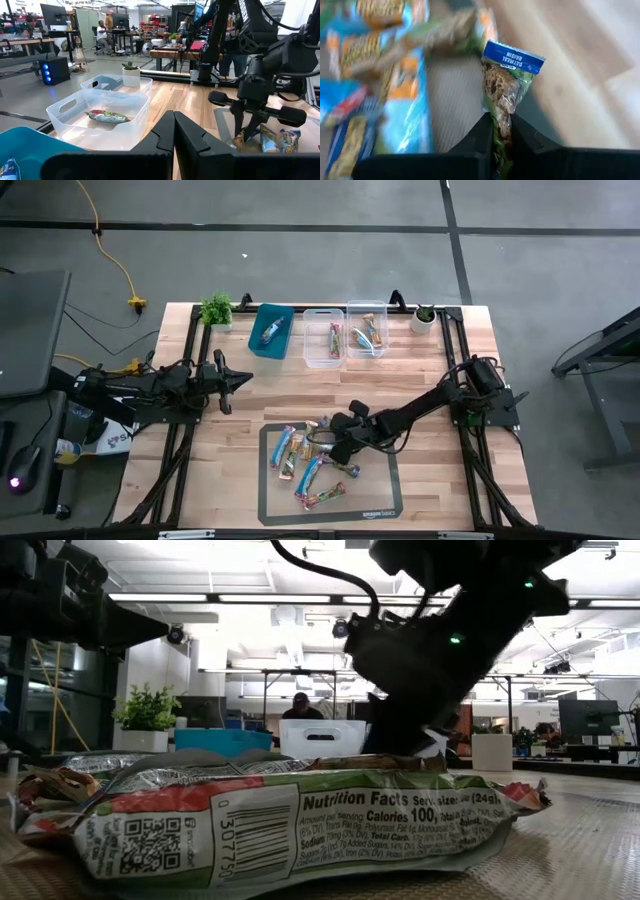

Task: Pick and place Granola Bars by type
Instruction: Put the top blue granola bar into the blue bin

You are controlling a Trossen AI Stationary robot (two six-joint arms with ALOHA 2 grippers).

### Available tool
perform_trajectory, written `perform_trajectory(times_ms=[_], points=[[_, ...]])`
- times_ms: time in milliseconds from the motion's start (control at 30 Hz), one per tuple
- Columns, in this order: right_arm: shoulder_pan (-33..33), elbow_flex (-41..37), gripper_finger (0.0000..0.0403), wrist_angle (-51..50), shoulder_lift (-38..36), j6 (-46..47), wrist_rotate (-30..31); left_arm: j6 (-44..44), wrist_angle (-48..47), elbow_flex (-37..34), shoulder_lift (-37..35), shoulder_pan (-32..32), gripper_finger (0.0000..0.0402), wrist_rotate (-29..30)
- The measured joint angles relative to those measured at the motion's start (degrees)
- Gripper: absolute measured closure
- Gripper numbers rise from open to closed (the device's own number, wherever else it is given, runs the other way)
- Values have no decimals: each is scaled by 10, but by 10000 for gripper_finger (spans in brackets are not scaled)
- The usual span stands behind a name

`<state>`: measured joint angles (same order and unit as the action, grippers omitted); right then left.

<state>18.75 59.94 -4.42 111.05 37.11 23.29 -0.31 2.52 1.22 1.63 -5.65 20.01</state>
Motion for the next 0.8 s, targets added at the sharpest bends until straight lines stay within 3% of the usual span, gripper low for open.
perform_trajectory(times_ms=[500, 800], points=[[-41, 4, 387, 22, -27, -41, 0, 0, 0, 0, 0, 0, 401, 0], [-67, 83, 389, 22, -28, -130, -11, 0, 0, 0, 0, 0, 401, 0]])
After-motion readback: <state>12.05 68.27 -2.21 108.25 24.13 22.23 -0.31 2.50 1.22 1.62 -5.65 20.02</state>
